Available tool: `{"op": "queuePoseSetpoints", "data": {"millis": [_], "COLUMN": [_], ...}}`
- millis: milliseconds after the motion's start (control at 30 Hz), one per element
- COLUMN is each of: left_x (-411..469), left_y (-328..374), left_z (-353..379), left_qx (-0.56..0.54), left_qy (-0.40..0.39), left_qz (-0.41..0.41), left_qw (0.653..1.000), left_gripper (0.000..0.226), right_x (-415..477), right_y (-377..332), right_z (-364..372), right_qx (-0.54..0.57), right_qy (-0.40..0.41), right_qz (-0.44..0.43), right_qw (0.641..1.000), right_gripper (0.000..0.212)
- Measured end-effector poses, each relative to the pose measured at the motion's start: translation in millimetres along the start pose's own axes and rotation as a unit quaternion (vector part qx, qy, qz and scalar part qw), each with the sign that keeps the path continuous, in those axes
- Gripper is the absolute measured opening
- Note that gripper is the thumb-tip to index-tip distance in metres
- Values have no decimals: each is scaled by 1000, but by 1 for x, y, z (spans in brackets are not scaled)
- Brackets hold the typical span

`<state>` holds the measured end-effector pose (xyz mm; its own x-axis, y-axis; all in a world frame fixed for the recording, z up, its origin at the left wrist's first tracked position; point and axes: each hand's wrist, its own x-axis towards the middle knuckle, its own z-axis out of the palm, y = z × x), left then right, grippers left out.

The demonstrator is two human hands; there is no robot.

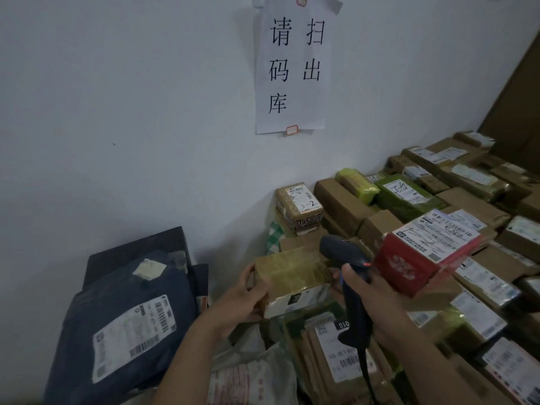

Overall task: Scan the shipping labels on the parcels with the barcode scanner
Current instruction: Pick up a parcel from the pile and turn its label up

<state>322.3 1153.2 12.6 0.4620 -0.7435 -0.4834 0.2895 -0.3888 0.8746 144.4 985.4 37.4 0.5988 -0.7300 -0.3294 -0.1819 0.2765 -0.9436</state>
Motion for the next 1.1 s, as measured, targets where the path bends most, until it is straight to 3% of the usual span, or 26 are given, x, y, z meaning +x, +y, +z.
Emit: {"op": "queuePoseSetpoints", "data": {"millis": [133,200,333,400,567,667,733,800,933,1100], "left_x": [22,36,73,90,127,143,148,152,167,212], "left_y": [-10,-17,-41,-53,-73,-87,-93,-96,-85,-50], "left_z": [12,15,16,19,26,26,28,32,34,28], "left_qx": [-35,-6,166,218,318,340,341,354,314,398], "left_qy": [110,143,194,180,61,38,26,37,140,171], "left_qz": [50,75,103,115,113,103,94,89,150,125], "left_qw": [992,987,961,952,939,934,935,930,927,893], "left_gripper": [42,49,67,77,105,104,91,73,45,87], "right_x": [4,8,15,18,22,22,24,26,31,35], "right_y": [0,3,10,13,10,6,6,6,5,9], "right_z": [0,-3,-13,-18,-23,-21,-19,-17,-12,-9], "right_qx": [-74,-120,-150,-150,-202,-231,-248,-265,-291,-318], "right_qy": [-16,-8,40,51,47,48,51,60,73,73], "right_qz": [-23,-30,-18,-5,-7,-18,-21,-21,-20,-12], "right_qw": [997,992,988,987,978,972,967,962,954,945], "right_gripper": [47,42,27,31,26,17,16,21,23,22]}}
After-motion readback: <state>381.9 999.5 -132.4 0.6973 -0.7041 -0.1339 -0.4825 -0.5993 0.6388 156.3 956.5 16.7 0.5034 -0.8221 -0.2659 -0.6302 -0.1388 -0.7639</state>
